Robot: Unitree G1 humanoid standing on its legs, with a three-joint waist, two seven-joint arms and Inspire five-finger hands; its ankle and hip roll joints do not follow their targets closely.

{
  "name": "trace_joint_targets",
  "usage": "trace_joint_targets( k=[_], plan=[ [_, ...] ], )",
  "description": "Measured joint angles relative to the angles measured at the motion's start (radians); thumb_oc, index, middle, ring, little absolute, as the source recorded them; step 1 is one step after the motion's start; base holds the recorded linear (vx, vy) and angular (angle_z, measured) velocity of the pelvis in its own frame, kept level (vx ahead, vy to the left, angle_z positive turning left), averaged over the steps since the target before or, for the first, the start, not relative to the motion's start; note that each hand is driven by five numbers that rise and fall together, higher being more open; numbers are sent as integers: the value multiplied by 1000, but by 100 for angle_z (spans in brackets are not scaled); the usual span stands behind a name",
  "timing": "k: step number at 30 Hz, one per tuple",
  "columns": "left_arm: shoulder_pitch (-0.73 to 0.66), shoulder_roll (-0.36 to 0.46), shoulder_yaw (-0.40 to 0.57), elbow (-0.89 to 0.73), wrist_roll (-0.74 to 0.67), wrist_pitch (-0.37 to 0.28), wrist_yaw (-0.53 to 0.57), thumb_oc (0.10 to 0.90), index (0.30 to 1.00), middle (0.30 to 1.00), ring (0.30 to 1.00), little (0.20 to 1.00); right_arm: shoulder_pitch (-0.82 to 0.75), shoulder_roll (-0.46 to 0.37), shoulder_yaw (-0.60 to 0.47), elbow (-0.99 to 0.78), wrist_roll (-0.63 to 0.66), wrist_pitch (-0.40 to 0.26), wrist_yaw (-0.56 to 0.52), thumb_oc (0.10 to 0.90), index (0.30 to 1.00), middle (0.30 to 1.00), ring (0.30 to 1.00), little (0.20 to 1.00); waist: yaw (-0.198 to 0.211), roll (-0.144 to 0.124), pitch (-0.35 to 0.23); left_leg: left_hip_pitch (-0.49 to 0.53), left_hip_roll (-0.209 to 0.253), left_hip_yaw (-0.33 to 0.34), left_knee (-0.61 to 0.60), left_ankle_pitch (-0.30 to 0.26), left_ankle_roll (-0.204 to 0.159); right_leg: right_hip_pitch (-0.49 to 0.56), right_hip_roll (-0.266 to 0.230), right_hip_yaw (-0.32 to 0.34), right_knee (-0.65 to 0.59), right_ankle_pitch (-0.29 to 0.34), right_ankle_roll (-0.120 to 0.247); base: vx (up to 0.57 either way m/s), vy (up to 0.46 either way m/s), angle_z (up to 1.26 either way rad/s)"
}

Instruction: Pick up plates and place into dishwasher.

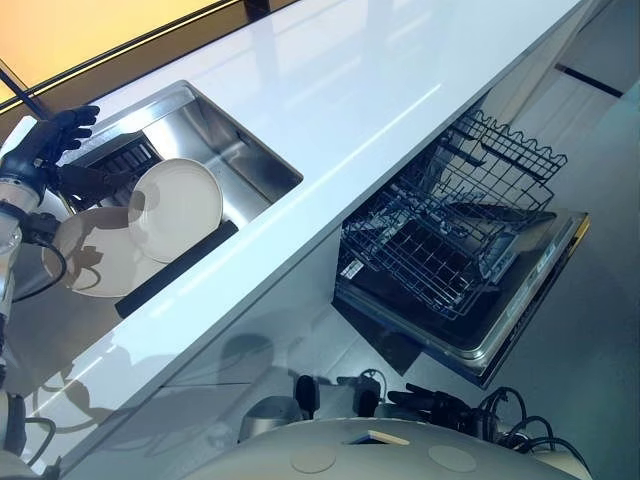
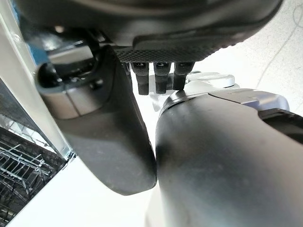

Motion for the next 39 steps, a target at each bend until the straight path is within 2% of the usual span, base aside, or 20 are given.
trace_joint_targets(
  k=[3, 10, 15, 20, 26, 32, 33, 34, 35, 36, 37, 39],
  plan=[
    [-17, 13, -26, 22, -4, 7, -63, 800, 900, 900, 900, 900, -3, 0, 0, 0, 0, 3, -6, 800, 900, 900, 900, 900, 0, 0, 0, -1, -4, -1, 0, 2, 5, -7, -4, 0, 13, -1, 1, 24, 41, 3],
    [-60, 12, -68, 30, -139, 90, -175, 800, 900, 900, 900, 900, -6, 0, 0, 1, 0, 7, -9, 800, 900, 900, 900, 900, 1, -1, 0, -6, -9, -9, 0, 5, 8, -9, -9, 0, 14, -4, 6, 39, 30, 4],
    [-98, 3, -108, 29, -219, 153, -216, 800, 900, 900, 900, 900, -8, -1, 0, 1, 0, 8, -9, 800, 900, 900, 900, 900, -5, 0, 0, -8, -10, -9, 0, 9, 15, -12, -9, 0, 14, -5, 8, 30, 12, 0],
    [-107, -4, -143, 29, -219, 174, -233, 800, 900, 900, 900, 900, -19, -1, 0, 2, -1, 17, -9, 800, 900, 900, 900, 900, -22, 0, 1, -9, -10, -9, 0, 10, 16, -12, -10, 1, 13, -5, 8, 0, 0, 0],
    [-128, -19, -163, 30, -218, 206, -272, 800, 900, 900, 900, 900, -21, -3, 0, 2, -1, 21, -8, 800, 900, 900, 900, 900, -23, 0, 1, -17, -10, -3, 0, 10, 15, -22, -9, 7, 12, -5, 8, 9, -8, -2],
    [-215, -8, -183, 77, -216, 287, -375, 800, 900, 900, 900, 900, -22, -4, 0, 3, 0, 24, -7, 800, 900, 900, 900, 900, -23, 2, 2, -17, -10, 4, 1, 11, 16, -23, -10, 11, 13, -5, 8, -4, -5, 0],
    [-225, 1, -183, 77, -216, 308, -396, 762, 867, 867, 867, 862, -23, -4, 0, 3, 0, 24, -7, 800, 900, 900, 900, 900, -23, 2, 2, -17, -10, 5, 1, 11, 16, -24, -10, 12, 13, -5, 8, -32, -39, -3],
    [-233, 11, -183, 77, -216, 324, -417, 660, 780, 780, 780, 760, -23, -5, -1, 3, 0, 24, -7, 800, 900, 900, 900, 900, -23, 3, 2, -17, -11, 6, 1, 10, 16, -24, -10, 16, 13, -5, 8, -42, -43, -2],
    [-239, 20, -183, 77, -217, 335, -435, 608, 735, 735, 735, 708, -23, -6, -1, 2, 0, 24, -7, 800, 900, 900, 900, 900, -23, 5, 3, -17, -11, 6, 1, 10, 17, -24, -10, 19, 13, -5, 8, -44, -44, 0],
    [-248, 28, -184, 77, -217, 351, -447, 484, 629, 629, 629, 584, -24, -9, -1, 2, 0, 24, -6, 800, 900, 900, 900, 900, -23, 8, 5, -17, -11, 5, 1, 10, 17, -24, -10, 24, 13, -5, 8, -39, -43, 3],
    [-257, 36, -185, 77, -218, 366, -454, 446, 596, 596, 596, 546, -25, -12, -1, 2, 0, 25, -5, 800, 900, 900, 900, 900, -22, 11, 7, -17, -12, 5, 1, 10, 17, -24, -11, 26, 13, -5, 8, -35, -49, 4],
    [-271, 56, -185, 75, -245, 400, -458, 232, 413, 413, 413, 332, -26, -18, -1, 2, 0, 27, -4, 800, 900, 900, 900, 900, -20, 16, 10, -17, -12, 4, 1, 10, 17, -23, -11, 26, 12, -5, 8, -41, -59, 3]
  ],
)
